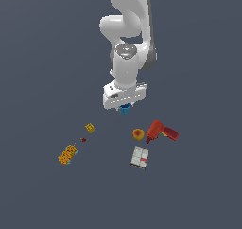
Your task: Pick up a designated object from a clutter of objects.
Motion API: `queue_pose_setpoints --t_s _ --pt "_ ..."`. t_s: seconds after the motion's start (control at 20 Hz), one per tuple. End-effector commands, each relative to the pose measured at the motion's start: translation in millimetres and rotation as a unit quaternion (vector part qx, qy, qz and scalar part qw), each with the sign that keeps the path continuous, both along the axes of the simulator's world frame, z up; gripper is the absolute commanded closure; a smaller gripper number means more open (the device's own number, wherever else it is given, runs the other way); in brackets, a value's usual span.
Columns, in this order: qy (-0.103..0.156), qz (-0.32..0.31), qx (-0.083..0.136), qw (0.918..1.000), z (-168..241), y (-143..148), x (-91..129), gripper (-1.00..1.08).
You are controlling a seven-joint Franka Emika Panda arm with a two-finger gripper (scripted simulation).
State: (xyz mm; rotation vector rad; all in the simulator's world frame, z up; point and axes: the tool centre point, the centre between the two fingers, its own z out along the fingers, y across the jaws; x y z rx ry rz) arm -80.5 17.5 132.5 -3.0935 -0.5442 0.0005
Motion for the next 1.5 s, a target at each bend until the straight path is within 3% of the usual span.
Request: queue_pose_setpoints --t_s 0.0,1.45 --pt "-0.001 0.0 0.001 1.0 23.4 -5.5 -0.5 1.08" --pt "0.0 0.0 0.0 1.0 280.5 -70.5 -0.1 1.08"
